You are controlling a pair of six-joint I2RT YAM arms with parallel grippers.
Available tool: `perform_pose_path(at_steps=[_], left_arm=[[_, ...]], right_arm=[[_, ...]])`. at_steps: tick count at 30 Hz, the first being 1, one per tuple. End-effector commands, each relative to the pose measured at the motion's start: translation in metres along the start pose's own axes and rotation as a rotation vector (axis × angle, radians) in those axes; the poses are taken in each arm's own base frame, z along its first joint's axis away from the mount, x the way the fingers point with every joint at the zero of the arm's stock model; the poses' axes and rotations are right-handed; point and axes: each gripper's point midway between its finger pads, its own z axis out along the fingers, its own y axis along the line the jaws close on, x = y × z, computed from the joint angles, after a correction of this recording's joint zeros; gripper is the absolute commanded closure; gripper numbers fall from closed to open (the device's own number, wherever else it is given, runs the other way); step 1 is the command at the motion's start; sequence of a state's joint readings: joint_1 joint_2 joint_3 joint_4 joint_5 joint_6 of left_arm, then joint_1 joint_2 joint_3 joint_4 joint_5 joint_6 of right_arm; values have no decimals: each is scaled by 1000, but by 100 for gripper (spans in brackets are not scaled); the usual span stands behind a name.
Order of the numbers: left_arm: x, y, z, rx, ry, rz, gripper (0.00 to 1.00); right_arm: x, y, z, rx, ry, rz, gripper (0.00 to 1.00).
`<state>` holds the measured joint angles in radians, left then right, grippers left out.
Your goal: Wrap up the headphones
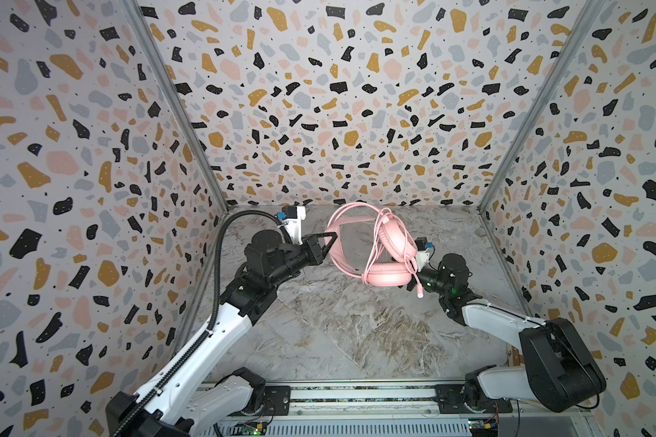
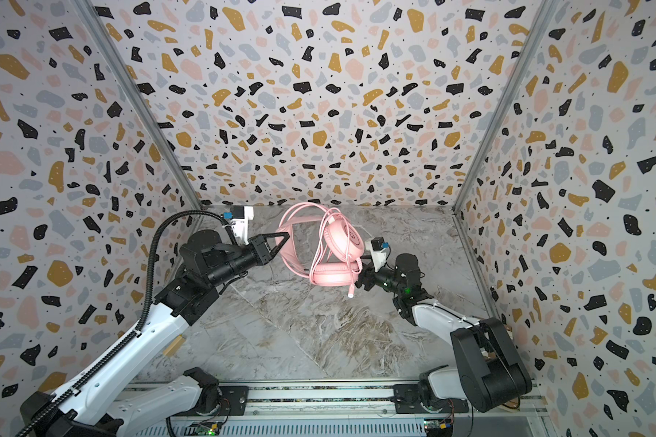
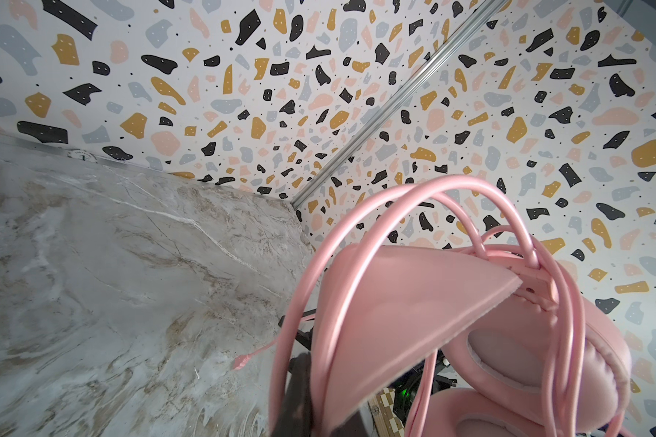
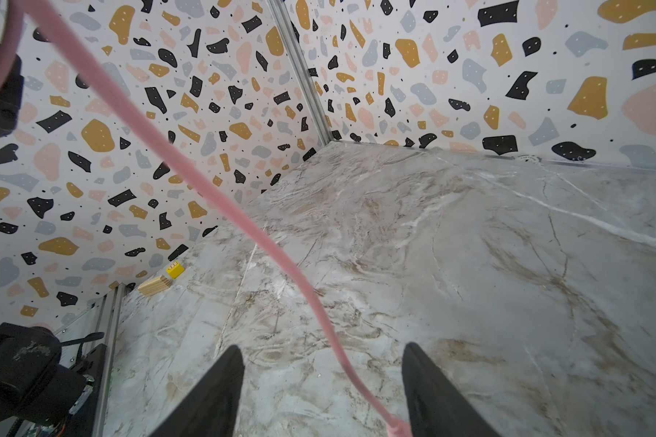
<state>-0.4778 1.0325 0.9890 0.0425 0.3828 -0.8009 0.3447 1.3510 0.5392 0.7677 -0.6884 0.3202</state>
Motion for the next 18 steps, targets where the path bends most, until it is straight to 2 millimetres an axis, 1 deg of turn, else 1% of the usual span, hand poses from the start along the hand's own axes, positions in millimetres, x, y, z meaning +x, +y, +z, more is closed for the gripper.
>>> perform_pose_path(at_steps=[1, 5, 9, 13, 18], left_arm=[[-39, -50, -16, 145, -118, 43, 100], [-39, -50, -14, 147, -113, 41, 100], [-39, -50, -14, 149, -113, 42, 100], [-39, -50, -13, 149, -109, 39, 100], [-41, -52, -14, 149, -114, 45, 100]], right_arm=[[-15, 3, 3, -23, -31, -22, 33], [-12, 0, 8, -31, -17, -11, 37], [-5, 9, 15, -66, 12, -15, 40], [-4, 18, 20, -90, 21, -26, 42], [0, 21, 26, -107, 37, -25, 51]])
